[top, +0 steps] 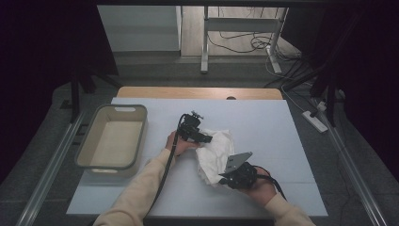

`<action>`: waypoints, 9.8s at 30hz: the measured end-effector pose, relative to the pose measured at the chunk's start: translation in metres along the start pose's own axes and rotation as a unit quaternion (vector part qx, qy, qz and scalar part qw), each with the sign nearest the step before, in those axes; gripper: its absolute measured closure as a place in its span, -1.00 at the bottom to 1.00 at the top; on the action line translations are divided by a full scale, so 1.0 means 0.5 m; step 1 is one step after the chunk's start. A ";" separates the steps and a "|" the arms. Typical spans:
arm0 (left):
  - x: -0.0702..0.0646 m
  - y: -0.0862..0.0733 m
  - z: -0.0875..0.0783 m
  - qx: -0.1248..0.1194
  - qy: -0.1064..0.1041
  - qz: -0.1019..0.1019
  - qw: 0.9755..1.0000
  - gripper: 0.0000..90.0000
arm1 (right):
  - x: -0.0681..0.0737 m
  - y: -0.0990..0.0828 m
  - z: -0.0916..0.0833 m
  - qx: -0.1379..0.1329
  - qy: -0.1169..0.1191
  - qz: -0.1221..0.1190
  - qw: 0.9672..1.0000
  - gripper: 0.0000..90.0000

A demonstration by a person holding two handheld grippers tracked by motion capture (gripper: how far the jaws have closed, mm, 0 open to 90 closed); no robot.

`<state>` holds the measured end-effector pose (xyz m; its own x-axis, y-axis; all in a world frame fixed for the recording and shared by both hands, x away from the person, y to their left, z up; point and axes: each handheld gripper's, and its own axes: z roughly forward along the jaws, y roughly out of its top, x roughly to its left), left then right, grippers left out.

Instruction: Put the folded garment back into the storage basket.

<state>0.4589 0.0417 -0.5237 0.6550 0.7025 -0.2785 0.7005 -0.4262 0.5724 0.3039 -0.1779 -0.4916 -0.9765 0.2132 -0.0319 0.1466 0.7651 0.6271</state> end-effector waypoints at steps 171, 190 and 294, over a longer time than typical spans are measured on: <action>0.177 -0.169 -0.562 -0.249 0.056 -0.018 0.967 0.75 | -0.007 0.423 0.120 -0.189 0.026 -0.035 0.981 0.82; 0.217 -0.202 -0.595 -0.244 0.078 -0.037 0.966 0.75 | 0.002 0.483 0.182 -0.187 0.044 -0.036 0.981 0.82; 0.168 -0.238 -0.491 -0.154 0.069 -0.023 0.985 -0.34 | -0.101 0.310 0.124 -0.186 -0.002 0.086 0.979 -0.05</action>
<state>0.3609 0.2913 -0.4260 0.5649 0.7971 -0.2133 0.5950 -0.2144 0.7746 0.3856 -0.0324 -0.4408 -0.9415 0.3230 0.0958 0.2398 0.4428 0.8639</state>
